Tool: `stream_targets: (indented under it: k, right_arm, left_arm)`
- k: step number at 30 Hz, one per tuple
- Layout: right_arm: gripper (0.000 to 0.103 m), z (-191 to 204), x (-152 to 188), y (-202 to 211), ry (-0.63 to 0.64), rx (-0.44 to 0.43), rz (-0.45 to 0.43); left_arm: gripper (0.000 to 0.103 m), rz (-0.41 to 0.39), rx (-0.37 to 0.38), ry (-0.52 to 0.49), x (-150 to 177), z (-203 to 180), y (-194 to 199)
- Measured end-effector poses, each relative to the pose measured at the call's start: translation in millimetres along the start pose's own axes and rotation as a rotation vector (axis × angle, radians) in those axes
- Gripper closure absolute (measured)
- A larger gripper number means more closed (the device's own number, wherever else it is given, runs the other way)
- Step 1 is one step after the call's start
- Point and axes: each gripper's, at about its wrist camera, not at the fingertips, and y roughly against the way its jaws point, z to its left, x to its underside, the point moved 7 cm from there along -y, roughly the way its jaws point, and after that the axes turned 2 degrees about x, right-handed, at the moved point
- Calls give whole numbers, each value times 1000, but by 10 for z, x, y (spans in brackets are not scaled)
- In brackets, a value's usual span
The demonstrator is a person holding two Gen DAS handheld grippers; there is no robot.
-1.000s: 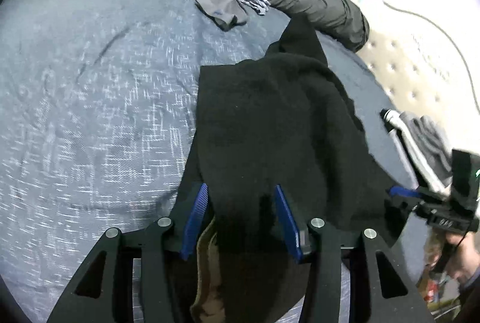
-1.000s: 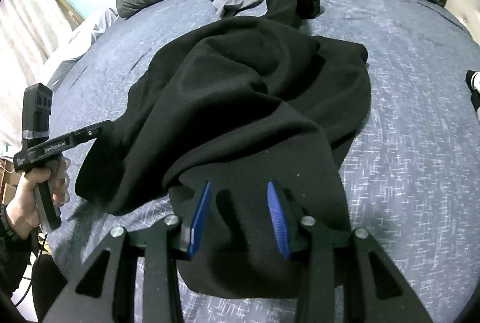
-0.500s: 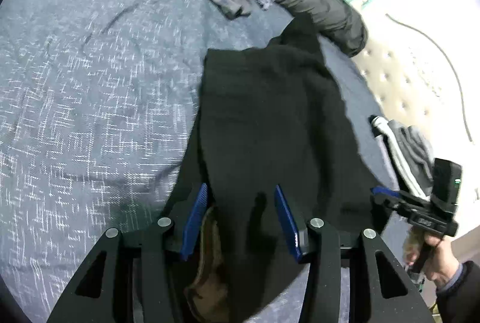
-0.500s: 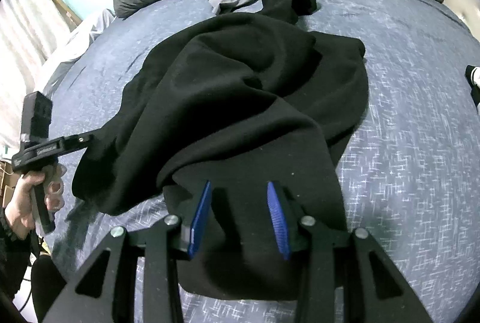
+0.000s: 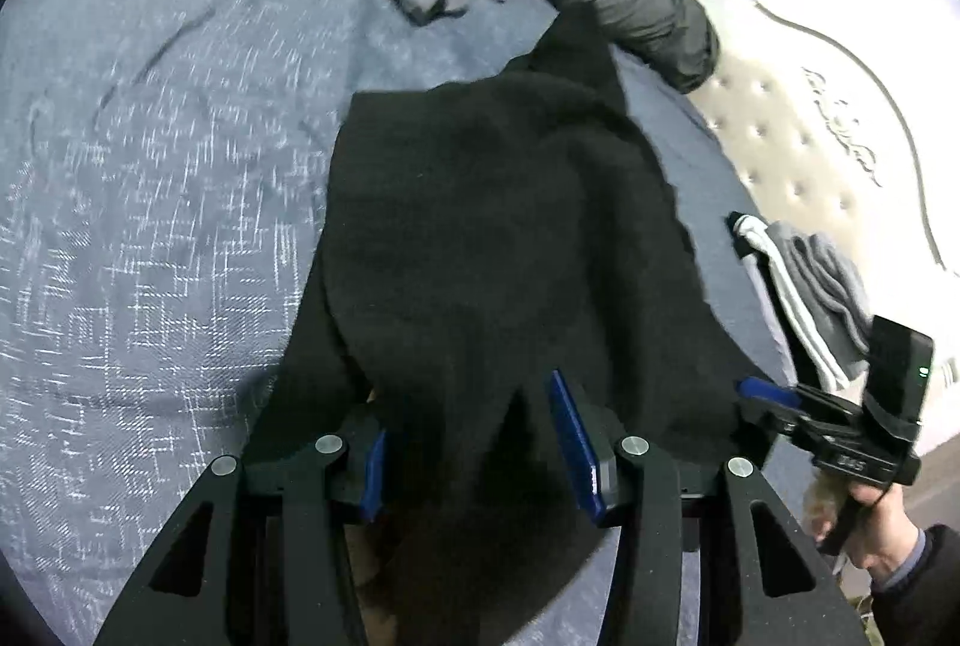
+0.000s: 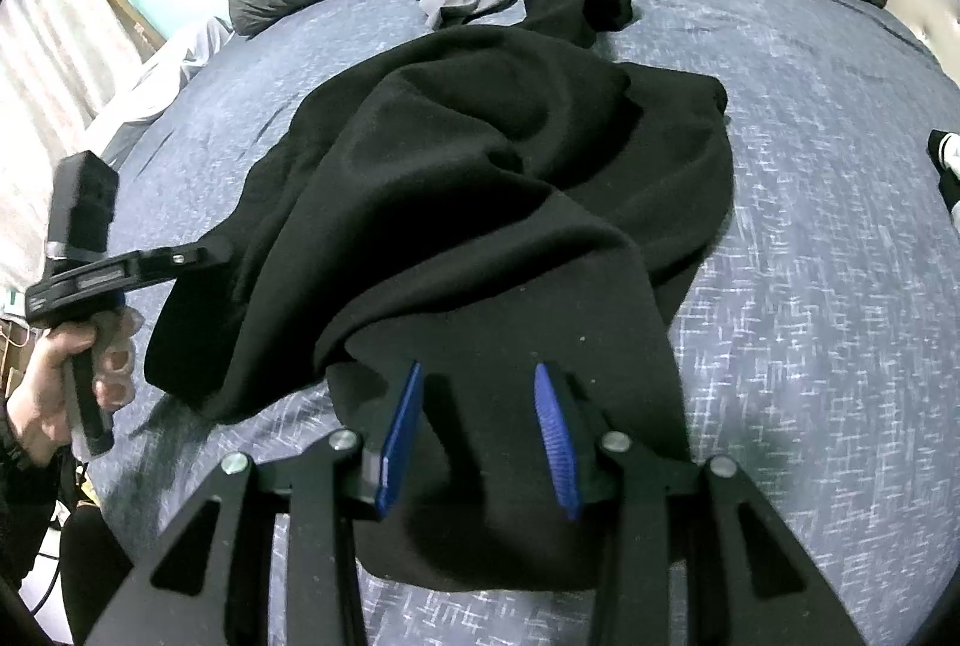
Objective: Fold clothes
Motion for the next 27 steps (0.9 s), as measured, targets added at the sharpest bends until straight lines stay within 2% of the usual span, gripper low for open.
stream_targets:
  k: [3, 5, 7, 11, 13, 17, 22, 27]
  right_arm:
    - [64, -30, 4, 1, -8, 1, -2]
    - [64, -49, 14, -1, -13, 1, -2]
    - [64, -61, 20, 1, -22, 1, -4]
    - [64, -44, 20, 39, -38, 7, -10]
    - [64, -17, 9, 75, -35, 14, -13]
    - [64, 32, -48, 183, -28, 26, -22]
    - [64, 109, -134, 305, -17, 35, -34]
    - [64, 191, -188, 434, 0, 51, -44]
  left_arm:
    - [55, 12, -28, -26, 27, -2, -65]
    - [62, 7, -42, -42, 33, -24, -56]
    - [81, 0, -39, -29, 29, -23, -32]
    - [84, -23, -42, -16, 24, -33, 67]
    - [93, -27, -50, -36, 19, -79, 107]
    - [99, -37, -56, -75, 31, -167, 226]
    - [100, -59, -59, -116, 26, -254, 411]
    - [100, -123, -57, -123, -68, -293, 776]
